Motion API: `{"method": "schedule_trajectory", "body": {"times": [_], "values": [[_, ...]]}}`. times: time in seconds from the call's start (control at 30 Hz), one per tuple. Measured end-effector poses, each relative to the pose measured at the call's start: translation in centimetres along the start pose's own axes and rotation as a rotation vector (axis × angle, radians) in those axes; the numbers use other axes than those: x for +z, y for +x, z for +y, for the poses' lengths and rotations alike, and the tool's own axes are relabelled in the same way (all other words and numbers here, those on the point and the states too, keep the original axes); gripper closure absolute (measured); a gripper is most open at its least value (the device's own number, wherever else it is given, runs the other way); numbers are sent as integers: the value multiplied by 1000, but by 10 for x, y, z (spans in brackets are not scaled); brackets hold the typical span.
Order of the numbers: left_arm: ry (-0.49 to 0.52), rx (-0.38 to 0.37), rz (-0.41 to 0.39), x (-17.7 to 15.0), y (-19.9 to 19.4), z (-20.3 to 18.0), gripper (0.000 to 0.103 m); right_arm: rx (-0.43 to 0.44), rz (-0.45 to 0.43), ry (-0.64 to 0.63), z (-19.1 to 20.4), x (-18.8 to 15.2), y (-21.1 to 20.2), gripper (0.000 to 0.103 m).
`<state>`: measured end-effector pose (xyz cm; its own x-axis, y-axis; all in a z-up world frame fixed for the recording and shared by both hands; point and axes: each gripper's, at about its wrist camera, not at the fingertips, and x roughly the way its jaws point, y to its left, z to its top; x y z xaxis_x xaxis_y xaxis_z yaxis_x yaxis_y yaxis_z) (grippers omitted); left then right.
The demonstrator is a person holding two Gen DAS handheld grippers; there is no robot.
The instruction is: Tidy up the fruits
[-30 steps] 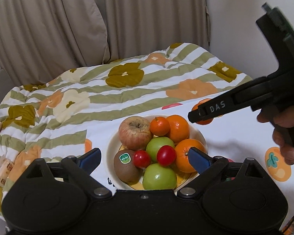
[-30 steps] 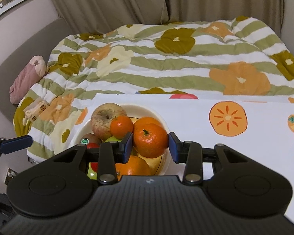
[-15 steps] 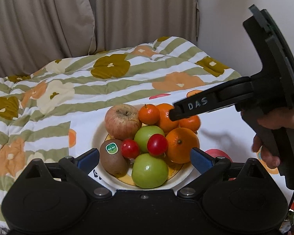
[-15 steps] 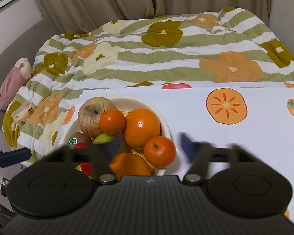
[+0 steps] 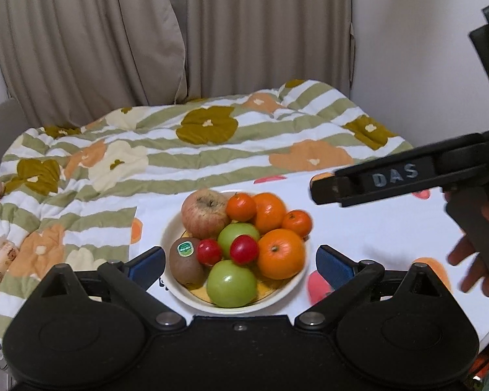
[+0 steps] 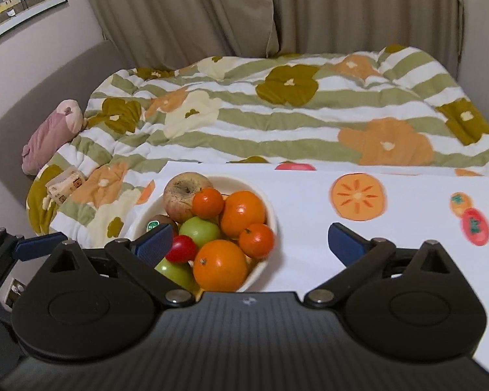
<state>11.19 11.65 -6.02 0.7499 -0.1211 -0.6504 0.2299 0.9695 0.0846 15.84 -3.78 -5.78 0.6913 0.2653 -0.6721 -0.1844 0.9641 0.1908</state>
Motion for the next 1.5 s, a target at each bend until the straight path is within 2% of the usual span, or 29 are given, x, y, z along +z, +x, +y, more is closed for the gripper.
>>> {"method": "schedule_trajectory", "body": {"times": [0.3, 0.57, 0.8, 1.0, 1.5], "values": [[-64, 42, -73, 23, -57, -28, 0, -93, -75, -7, -28, 0, -96, 0], [-127, 92, -89, 27, -87, -51, 0, -175, -49, -26, -53, -25, -146, 0], [-115, 121, -92, 19, -101, -68, 0, -257, -10, -10, -70, -51, -164, 0], [-106, 117, -80, 12, -103, -80, 0, -261, 5, 18, -81, -63, -170, 0], [-91, 114, -73, 9, -101, -82, 0, -271, -2, 48, -86, -63, -173, 0]]}}
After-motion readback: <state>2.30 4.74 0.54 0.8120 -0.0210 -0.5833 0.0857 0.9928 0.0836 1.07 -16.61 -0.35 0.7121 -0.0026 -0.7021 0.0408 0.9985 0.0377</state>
